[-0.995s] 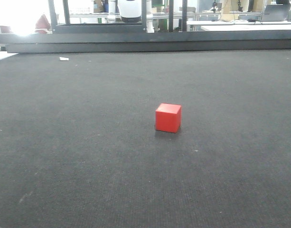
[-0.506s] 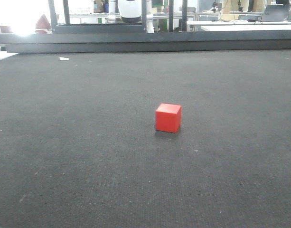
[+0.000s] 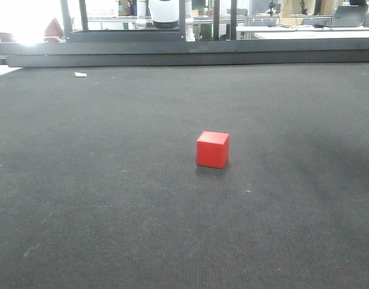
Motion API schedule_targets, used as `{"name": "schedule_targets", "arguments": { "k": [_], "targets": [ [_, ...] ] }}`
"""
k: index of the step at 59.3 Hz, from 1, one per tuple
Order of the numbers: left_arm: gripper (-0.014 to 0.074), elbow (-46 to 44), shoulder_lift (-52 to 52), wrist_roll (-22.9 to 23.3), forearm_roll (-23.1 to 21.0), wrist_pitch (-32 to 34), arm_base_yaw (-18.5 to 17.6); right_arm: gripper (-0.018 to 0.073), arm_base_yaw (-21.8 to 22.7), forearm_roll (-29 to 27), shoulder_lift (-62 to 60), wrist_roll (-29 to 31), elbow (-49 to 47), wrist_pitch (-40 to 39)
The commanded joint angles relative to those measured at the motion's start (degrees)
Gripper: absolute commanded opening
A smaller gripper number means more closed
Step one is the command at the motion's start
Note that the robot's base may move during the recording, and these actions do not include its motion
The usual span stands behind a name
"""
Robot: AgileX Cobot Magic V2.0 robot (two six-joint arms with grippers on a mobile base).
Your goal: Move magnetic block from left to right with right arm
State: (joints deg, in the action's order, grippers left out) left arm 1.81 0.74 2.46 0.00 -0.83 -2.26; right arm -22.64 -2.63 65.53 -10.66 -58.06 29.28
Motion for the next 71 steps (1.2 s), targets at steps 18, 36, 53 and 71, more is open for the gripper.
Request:
{"name": "schedule_targets", "arguments": {
  "k": [18, 36, 53, 71],
  "targets": [
    [-0.0116, 0.49, 0.76, 0.25, 0.00, 5.15, -0.17, 0.0613, -13.71, 15.30, 22.68, -33.65, -23.80, 19.26],
    [-0.0116, 0.49, 0.76, 0.25, 0.00, 5.15, -0.17, 0.0612, -15.55, 16.17, 34.11, -47.53, -27.99, 25.95],
    [-0.0116, 0.49, 0.76, 0.25, 0.00, 5.15, -0.17, 0.0612, -15.43, 16.47, 40.07, -49.25, -28.78, 24.50],
    [-0.0116, 0.49, 0.76, 0.25, 0.00, 5.15, -0.17, 0.0612, -14.86, 17.12, 42.61, -49.25, -31.67, 24.05]
  ]
}}
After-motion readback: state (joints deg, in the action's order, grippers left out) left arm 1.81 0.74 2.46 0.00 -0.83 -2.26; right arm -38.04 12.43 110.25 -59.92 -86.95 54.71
